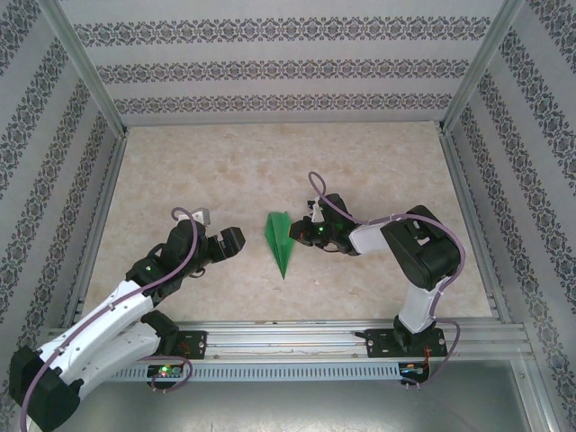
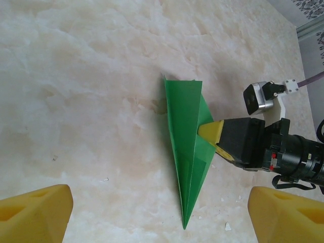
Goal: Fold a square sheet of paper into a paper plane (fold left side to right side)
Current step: Turn over the paper plane at the center of the table, then pick up the paper plane at the center of the table.
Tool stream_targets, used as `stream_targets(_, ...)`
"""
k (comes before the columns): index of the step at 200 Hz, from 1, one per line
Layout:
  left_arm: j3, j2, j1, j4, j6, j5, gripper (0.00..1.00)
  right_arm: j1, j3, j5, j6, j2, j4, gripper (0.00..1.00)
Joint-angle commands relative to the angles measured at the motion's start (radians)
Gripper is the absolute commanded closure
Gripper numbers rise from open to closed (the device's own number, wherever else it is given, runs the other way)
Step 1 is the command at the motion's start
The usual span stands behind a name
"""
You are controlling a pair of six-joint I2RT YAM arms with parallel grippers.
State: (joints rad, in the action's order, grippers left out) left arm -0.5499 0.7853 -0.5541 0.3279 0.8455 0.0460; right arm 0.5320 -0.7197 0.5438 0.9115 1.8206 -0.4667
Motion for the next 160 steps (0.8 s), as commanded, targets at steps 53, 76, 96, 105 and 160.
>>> stream_targets(53, 0.014, 0.014, 0.017, -0.037, 0.001, 0.016, 0.09, -0.01, -0.008, -0.074, -0.064, -0.101, 0.114, 0.67)
stream_targets(76, 0.008, 0.008, 0.02, -0.024, -0.013, 0.005, 0.08, -0.009, -0.026, -0.128, -0.124, -0.174, 0.246, 0.6)
stream_targets(96, 0.004, -0.003, 0.025, -0.011, -0.024, -0.007, 0.05, -0.004, -0.052, -0.205, -0.196, -0.259, 0.413, 0.55)
stream_targets(105, 0.003, -0.01, 0.027, -0.004, -0.029, -0.015, 0.04, 0.0, -0.068, -0.228, -0.228, -0.293, 0.486, 0.54)
stream_targets(160, 0.022, -0.064, 0.046, 0.036, -0.052, -0.058, 0.01, 0.132, -0.276, -0.386, -0.35, -0.309, 0.943, 0.46)
